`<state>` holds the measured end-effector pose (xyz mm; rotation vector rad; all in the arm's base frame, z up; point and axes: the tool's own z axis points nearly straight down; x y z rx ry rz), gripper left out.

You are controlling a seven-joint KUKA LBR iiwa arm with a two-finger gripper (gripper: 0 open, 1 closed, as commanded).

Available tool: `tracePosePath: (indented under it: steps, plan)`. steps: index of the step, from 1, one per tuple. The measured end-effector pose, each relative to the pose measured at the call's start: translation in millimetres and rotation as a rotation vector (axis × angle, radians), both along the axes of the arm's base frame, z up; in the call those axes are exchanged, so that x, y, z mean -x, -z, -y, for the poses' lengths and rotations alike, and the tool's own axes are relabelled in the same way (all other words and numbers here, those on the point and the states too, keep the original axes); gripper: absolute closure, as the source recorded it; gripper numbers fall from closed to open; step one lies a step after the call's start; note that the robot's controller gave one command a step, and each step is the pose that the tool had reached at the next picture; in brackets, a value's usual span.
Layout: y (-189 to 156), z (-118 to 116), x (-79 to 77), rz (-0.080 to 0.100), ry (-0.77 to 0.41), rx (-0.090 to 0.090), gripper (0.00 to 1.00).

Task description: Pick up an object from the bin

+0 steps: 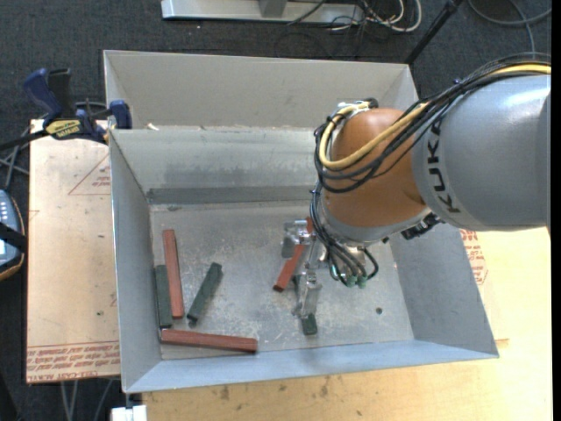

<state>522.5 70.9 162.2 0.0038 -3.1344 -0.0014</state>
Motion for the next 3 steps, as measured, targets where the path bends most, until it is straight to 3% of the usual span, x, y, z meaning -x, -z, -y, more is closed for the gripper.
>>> tracePosePath:
  steps: [1,2,3]
  plan:
    - [-4,0,-1.9,0.008,0.002,-0.001,0.0]
    - [59,32,-53.4,0.016,-0.091,0.0,0.0]
    - [90,45,-60.6,0.006,-0.027,-0.002,0.0]
